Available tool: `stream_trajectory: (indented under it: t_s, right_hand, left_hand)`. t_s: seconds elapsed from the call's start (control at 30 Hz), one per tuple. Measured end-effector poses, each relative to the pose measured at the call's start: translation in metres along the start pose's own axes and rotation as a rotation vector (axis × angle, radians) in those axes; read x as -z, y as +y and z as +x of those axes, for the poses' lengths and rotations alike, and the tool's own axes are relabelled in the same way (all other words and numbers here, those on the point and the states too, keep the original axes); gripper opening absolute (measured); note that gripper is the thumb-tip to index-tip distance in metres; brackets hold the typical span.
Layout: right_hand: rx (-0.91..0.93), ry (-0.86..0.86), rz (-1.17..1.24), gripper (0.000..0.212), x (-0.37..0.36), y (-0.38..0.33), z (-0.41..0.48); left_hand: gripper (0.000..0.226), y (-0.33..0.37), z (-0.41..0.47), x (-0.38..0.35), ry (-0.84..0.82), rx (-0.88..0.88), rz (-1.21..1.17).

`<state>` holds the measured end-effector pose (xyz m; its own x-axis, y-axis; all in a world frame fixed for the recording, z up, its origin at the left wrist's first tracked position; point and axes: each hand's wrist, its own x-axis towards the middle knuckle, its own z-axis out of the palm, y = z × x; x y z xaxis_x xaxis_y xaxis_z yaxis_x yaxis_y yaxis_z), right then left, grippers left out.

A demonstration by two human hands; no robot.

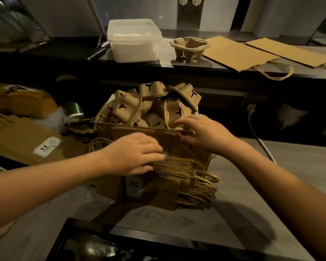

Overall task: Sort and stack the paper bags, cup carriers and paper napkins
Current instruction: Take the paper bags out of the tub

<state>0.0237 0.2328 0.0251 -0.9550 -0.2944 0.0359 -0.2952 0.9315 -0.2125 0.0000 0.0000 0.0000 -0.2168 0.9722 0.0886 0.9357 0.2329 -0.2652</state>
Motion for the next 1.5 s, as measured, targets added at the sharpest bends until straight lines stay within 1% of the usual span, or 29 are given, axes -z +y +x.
stream_trajectory:
  t_s: [0.03,0.07,0.1,0.13,0.17,0.2,0.27,0.37,0.47,0.53,0.63,0.73,0.8,0.83,0.9,0.93,1.0,1.03,1.07,1.1,1.2,1.23,1.33,1.4,1.5]
  right_hand:
    - [0.015,0.006,-0.012,0.052,-0.003,-0.003,0.002]
    - [0.030,0.027,-0.006,0.051,-0.006,-0.003,0.004]
    - [0.040,0.028,-0.018,0.051,-0.011,-0.004,0.006]
    - [0.046,0.013,-0.027,0.052,-0.016,-0.007,0.007]
    - [0.049,0.008,-0.039,0.052,-0.020,-0.008,0.010]
    - [0.054,0.017,-0.045,0.052,-0.023,-0.009,0.011]
    - [0.059,0.049,-0.041,0.050,-0.025,-0.011,0.014]
    - [0.051,0.050,-0.016,0.042,-0.029,-0.015,0.018]
    - [0.027,0.053,-0.038,0.032,-0.032,-0.018,0.023]
    - [0.016,0.030,-0.057,0.033,-0.032,-0.020,0.029]
    - [0.039,0.030,-0.096,0.030,-0.031,-0.025,0.037]
    - [0.070,0.037,-0.155,0.027,-0.033,-0.029,0.038]
    - [0.079,0.025,-0.158,0.027,-0.036,-0.030,0.037]
    - [0.079,0.010,-0.145,0.029,-0.037,-0.031,0.036]
    - [0.081,-0.024,-0.112,0.036,-0.039,-0.032,0.034]
    - [0.079,-0.036,-0.095,0.041,-0.038,-0.032,0.033]
    - [0.076,-0.054,-0.069,0.044,-0.037,-0.032,0.033]
    - [0.083,-0.065,-0.076,0.042,-0.037,-0.031,0.033]
    - [0.093,-0.076,-0.098,0.039,-0.037,-0.032,0.033]
    - [0.105,-0.077,-0.125,0.037,-0.038,-0.033,0.033]
    - [0.129,-0.024,-0.165,0.036,-0.041,-0.035,0.031]
    - [0.132,-0.002,-0.166,0.036,-0.042,-0.035,0.030]
    - [0.141,0.033,-0.149,0.035,-0.042,-0.032,0.027]
    - [0.137,0.048,-0.122,0.037,-0.039,-0.026,0.022]
    - [0.108,0.047,-0.068,0.036,-0.025,-0.011,0.009]
  left_hand:
    - [0.050,0.003,0.001,-0.007,-0.023,0.016,-0.015]
    - [0.061,0.007,0.003,-0.010,-0.149,0.073,-0.045]
    - [0.073,0.011,0.003,-0.018,-0.238,0.132,-0.040]
    - [0.081,0.017,0.002,-0.024,-0.383,0.218,-0.063]
    - [0.085,0.018,0.002,-0.029,-0.512,0.297,-0.090]
    - [0.088,0.019,0.004,-0.031,-0.575,0.346,-0.116]
    - [0.090,0.021,0.009,-0.031,-0.564,0.395,-0.158]
    - [0.086,0.022,0.015,-0.040,-0.508,0.454,-0.152]
    - [0.080,0.021,0.023,-0.044,-0.539,0.481,-0.130]
    - [0.077,0.020,0.026,-0.047,-0.527,0.492,-0.145]
    - [0.077,0.022,0.030,-0.047,-0.534,0.502,-0.093]
    - [0.072,0.021,0.030,-0.046,-0.563,0.481,-0.075]
    - [0.056,0.018,0.030,-0.050,-0.631,0.398,-0.087]
    - [0.047,0.018,0.032,-0.049,-0.683,0.312,-0.056]
    - [0.042,0.020,0.039,-0.046,-0.791,0.270,-0.087]
    - [0.043,0.022,0.039,-0.050,-0.832,0.254,-0.055]
    - [0.053,0.024,0.045,-0.050,-0.919,0.360,-0.081]
    - [0.061,0.022,0.046,-0.050,-0.935,0.409,-0.107]
    - [0.068,0.020,0.047,-0.049,-0.926,0.479,-0.175]
    - [0.073,0.017,0.048,-0.049,-0.916,0.512,-0.229]
    - [0.077,0.013,0.049,-0.053,-0.889,0.505,-0.259]
    - [0.073,0.013,0.049,-0.054,-0.880,0.499,-0.249]
    - [0.048,0.016,0.050,-0.057,-0.828,0.477,-0.214]
    - [0.040,0.019,0.056,-0.056,-0.829,0.421,-0.150]
    - [0.042,0.024,0.066,-0.048,-0.845,0.281,-0.056]
